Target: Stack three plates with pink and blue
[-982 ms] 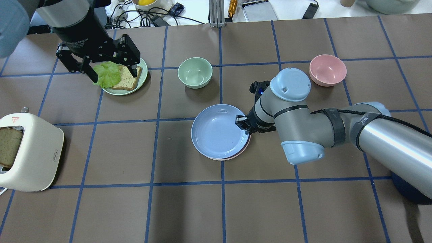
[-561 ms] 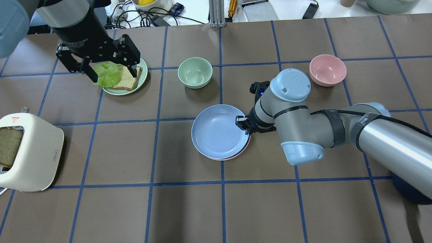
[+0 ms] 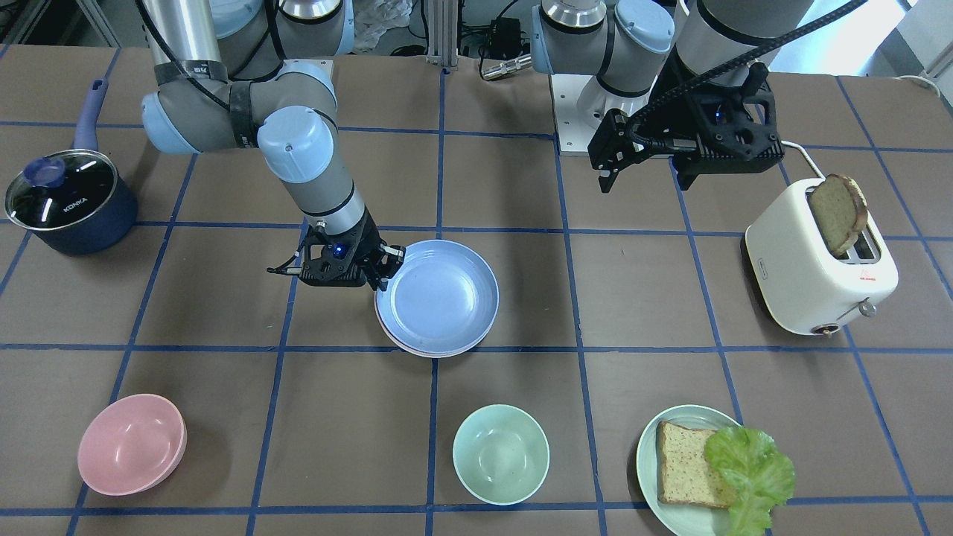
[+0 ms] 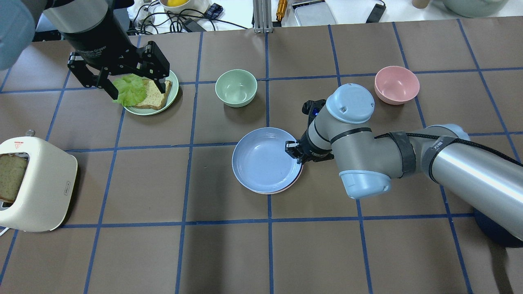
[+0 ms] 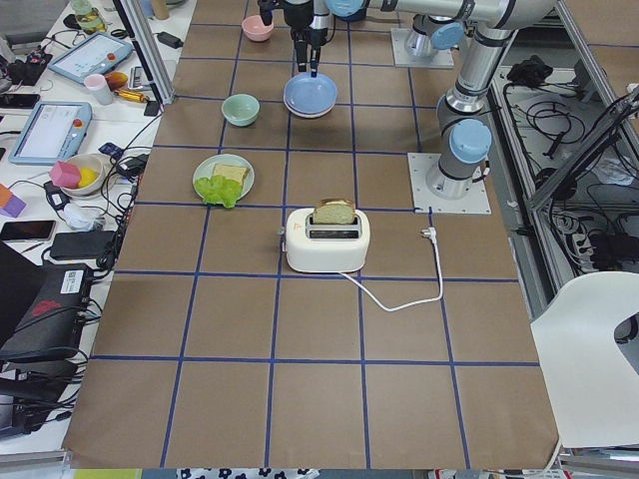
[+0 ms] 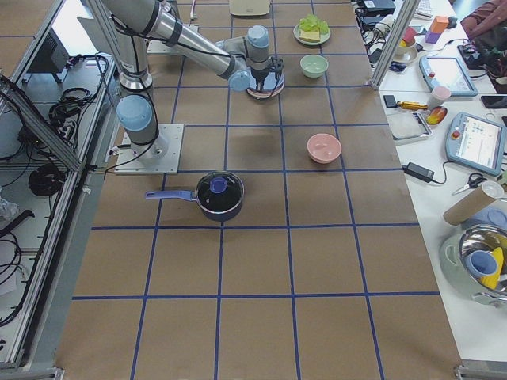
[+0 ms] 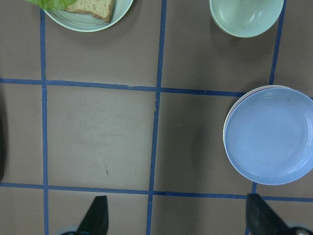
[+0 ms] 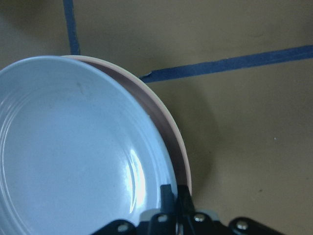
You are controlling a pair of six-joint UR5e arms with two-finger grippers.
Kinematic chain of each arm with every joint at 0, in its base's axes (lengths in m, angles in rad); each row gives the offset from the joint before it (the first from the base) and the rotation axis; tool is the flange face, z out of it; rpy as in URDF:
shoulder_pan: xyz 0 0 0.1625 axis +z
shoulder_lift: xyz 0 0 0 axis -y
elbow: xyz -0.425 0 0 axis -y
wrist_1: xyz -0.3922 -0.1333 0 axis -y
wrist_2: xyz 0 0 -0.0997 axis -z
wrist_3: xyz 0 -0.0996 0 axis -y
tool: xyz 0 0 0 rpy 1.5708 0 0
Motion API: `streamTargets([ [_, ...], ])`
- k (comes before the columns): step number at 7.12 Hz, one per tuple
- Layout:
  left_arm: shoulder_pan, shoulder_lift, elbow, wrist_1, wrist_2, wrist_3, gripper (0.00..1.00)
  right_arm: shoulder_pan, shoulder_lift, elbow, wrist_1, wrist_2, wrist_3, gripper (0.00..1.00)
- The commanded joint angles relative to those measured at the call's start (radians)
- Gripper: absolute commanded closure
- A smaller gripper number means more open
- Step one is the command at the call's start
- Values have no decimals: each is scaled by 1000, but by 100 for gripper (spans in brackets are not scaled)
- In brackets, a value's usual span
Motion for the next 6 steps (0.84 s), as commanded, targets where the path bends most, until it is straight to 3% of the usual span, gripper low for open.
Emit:
streamTargets([
  [1, 2, 0, 0, 0, 0, 0, 0, -7, 0, -5, 1, 0, -9, 35],
  [3, 2, 0, 0, 0, 0, 0, 0, -12, -8, -20, 3, -6, -12, 26],
  [6, 2, 2, -1, 0, 0, 0, 0, -15, -29, -136, 125, -39, -37, 26],
])
